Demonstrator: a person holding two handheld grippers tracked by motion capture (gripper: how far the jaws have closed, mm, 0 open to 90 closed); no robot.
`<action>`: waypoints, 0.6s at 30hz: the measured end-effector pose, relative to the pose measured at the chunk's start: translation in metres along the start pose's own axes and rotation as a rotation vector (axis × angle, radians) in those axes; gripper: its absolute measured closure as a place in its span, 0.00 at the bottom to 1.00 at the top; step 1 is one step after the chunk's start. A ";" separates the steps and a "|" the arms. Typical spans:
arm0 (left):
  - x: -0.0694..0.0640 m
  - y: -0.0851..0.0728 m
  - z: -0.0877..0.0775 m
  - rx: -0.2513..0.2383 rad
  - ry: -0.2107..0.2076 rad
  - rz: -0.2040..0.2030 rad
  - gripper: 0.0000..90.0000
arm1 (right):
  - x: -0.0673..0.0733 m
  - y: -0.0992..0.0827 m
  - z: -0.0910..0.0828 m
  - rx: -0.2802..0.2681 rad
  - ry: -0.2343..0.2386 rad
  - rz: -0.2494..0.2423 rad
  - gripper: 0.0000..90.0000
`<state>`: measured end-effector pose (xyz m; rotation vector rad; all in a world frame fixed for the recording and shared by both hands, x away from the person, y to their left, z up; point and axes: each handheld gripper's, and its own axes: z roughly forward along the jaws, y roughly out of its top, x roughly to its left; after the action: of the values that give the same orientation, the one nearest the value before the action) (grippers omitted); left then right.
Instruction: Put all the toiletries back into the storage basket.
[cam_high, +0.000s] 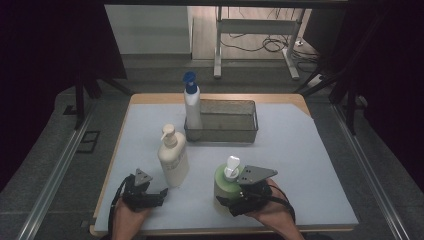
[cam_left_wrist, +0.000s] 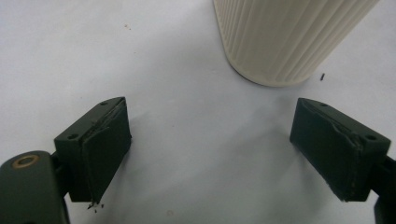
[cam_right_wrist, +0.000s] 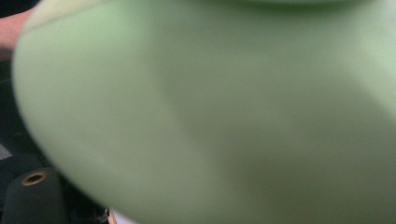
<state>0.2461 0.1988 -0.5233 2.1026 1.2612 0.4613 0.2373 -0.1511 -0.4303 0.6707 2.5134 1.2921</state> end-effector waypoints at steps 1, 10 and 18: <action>0.000 0.000 0.000 0.000 0.000 0.000 0.14 | 0.000 0.000 0.000 0.000 0.000 -0.002 0.13; 0.000 0.000 0.000 0.000 -0.001 0.000 0.14 | 0.001 0.003 -0.001 0.024 -0.003 0.003 0.14; 0.000 0.000 0.000 -0.003 0.000 -0.003 0.14 | -0.006 0.006 -0.004 0.033 -0.014 0.035 0.14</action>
<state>0.2462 0.1986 -0.5234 2.0980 1.2632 0.4619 0.2424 -0.1537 -0.4234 0.7321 2.5279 1.2551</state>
